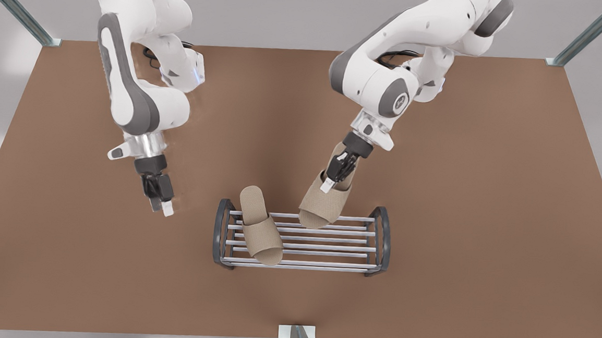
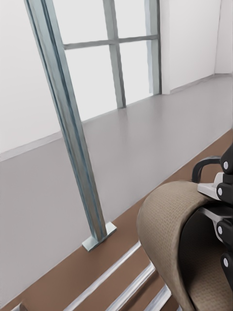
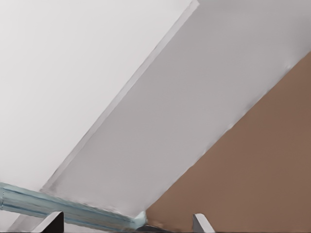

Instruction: Place the right shoe on the shoe rack with the right arm, and place the left shoe on the shoe rack with the left arm

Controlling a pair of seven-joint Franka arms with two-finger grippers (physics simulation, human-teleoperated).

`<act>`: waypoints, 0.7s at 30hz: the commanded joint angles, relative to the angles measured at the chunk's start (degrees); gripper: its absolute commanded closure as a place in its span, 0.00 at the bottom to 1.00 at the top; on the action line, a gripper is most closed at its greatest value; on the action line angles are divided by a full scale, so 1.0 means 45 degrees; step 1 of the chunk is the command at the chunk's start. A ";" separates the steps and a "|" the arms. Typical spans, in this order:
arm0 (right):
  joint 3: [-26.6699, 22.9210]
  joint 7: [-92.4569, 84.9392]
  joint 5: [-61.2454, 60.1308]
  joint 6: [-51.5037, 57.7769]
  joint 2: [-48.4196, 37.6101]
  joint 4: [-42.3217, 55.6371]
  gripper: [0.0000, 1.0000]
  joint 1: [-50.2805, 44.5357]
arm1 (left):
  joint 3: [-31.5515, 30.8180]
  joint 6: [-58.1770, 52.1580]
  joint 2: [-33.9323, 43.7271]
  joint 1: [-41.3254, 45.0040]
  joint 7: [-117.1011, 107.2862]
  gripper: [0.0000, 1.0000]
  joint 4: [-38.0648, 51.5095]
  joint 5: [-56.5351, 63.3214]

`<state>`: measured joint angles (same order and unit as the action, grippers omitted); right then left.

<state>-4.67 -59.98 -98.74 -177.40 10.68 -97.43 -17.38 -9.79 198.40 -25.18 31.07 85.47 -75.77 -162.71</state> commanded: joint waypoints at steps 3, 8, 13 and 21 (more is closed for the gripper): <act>-0.1501 1.2099 1.9302 1.7488 -0.0167 0.2861 0.00 0.1148 | 0.1316 0.0344 -0.1338 0.1005 -0.3290 0.79 0.0919 0.0416; -0.1208 1.2157 2.0418 1.7703 -0.0089 0.1943 0.00 0.1538 | 0.1883 -0.0280 -0.1983 0.0790 -0.3271 0.79 0.0938 0.0494; -0.1286 1.2860 2.1316 1.9010 0.0750 0.2821 0.03 0.2260 | 0.2000 -0.0300 -0.2529 0.0966 -0.3271 0.79 0.1504 0.0533; 0.2952 1.4618 2.2781 1.9090 0.1767 0.4209 0.00 0.5640 | 0.2019 -0.0398 -0.2745 0.0849 -0.3447 0.31 0.1622 0.0533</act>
<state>8.27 -18.90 1.90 -94.48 18.65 -78.63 7.73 -0.71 196.75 -37.62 34.93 75.20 -68.53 -160.26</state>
